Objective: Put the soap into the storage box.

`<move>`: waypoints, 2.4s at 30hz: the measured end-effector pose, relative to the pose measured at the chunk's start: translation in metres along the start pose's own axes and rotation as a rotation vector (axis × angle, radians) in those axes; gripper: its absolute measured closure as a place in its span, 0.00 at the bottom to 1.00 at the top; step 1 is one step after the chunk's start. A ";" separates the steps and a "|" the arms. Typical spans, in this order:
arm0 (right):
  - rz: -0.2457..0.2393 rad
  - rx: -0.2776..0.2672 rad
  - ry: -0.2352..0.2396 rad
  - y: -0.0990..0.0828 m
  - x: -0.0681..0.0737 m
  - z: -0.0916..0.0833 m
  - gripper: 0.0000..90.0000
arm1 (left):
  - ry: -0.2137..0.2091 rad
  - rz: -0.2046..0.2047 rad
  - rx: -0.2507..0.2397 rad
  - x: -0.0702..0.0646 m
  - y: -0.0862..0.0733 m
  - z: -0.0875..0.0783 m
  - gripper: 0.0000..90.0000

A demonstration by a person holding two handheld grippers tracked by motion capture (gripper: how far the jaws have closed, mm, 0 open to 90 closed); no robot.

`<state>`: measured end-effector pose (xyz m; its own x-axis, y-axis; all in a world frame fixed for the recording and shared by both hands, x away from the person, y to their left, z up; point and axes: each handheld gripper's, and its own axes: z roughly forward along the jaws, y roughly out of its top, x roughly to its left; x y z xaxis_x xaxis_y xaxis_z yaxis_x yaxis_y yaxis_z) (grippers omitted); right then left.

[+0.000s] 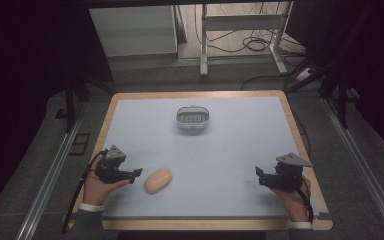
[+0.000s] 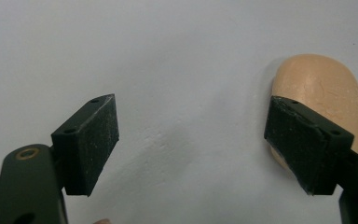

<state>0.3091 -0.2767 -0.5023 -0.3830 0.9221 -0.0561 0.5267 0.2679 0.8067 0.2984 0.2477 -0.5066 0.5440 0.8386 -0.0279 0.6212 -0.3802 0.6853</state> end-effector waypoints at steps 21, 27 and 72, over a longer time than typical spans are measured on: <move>0.034 -0.013 0.022 -0.008 -0.018 -0.008 0.06 | 0.057 -0.060 0.038 0.008 -0.003 -0.002 0.21; 0.036 -0.011 0.022 -0.009 -0.023 -0.006 0.07 | 0.052 -0.061 0.053 0.008 -0.003 -0.008 0.21; 0.013 0.001 -0.006 -0.013 -0.027 -0.017 0.09 | 0.001 0.101 0.133 -0.015 0.038 -0.016 0.21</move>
<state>0.2993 -0.3098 -0.5014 -0.3718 0.9270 -0.0488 0.5324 0.2560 0.8069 0.3050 0.2268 -0.4684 0.6069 0.7940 0.0367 0.6329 -0.5107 0.5819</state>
